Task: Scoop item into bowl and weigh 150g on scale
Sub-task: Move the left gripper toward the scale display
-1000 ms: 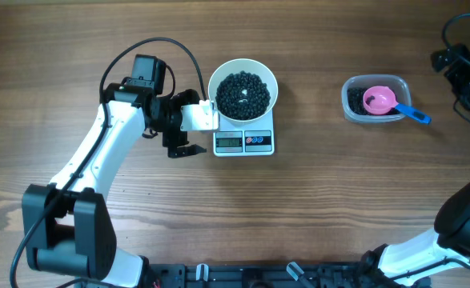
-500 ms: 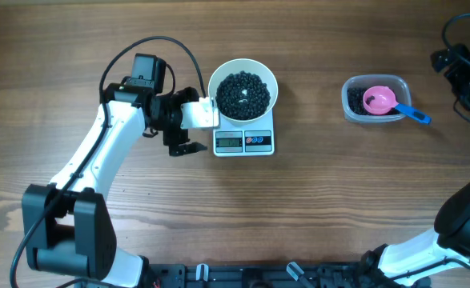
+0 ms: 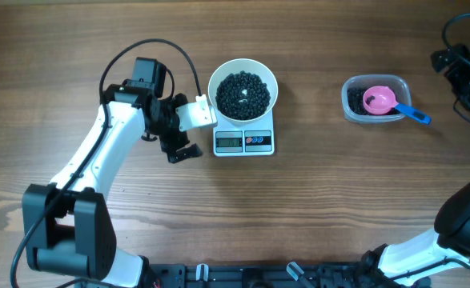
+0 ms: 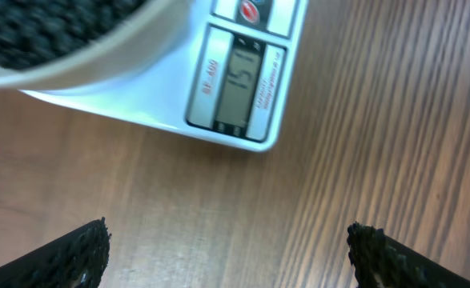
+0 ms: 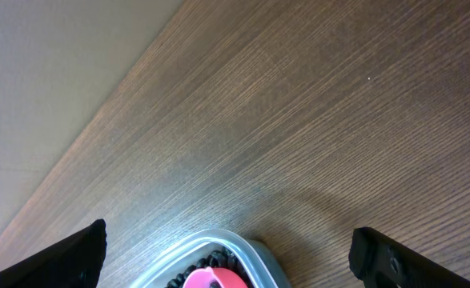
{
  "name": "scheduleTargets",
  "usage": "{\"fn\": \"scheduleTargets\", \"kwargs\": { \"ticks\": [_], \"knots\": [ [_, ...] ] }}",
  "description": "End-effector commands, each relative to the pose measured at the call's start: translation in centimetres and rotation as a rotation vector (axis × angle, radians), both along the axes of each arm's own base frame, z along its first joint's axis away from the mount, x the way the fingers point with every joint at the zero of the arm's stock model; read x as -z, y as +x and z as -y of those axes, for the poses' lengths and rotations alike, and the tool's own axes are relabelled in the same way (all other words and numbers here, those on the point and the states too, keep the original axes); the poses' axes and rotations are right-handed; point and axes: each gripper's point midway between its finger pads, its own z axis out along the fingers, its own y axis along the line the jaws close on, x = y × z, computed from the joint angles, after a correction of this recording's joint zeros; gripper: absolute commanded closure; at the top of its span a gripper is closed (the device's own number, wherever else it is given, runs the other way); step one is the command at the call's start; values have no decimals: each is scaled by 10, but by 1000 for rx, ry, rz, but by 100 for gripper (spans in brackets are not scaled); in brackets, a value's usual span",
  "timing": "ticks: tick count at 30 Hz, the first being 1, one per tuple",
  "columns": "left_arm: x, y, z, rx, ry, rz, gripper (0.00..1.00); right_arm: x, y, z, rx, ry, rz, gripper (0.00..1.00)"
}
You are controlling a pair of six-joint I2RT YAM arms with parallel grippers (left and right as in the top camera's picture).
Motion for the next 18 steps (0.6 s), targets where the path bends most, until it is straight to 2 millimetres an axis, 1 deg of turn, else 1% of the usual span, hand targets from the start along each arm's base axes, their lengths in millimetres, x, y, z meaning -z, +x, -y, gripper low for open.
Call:
{"fn": "scheduleTargets", "kwargs": {
  "ticks": [1, 3, 5, 11, 18],
  "knots": [
    [28, -25, -4, 94, 47, -44, 0, 6, 0, 1, 13, 6, -15, 0],
    [41, -28, -4, 110, 77, -28, 0, 5, 0, 1, 13, 6, -14, 0],
    [51, -27, -1, 120, 77, 4, 0, 5, 0, 1, 13, 6, -14, 0],
    [68, -20, 6, 126, 67, 31, 0, 6, 0, 1, 13, 6, -15, 0],
    [92, -14, 19, 159, 68, 29, 0, 6, 0, 1, 13, 6, -15, 0]
  ]
}}
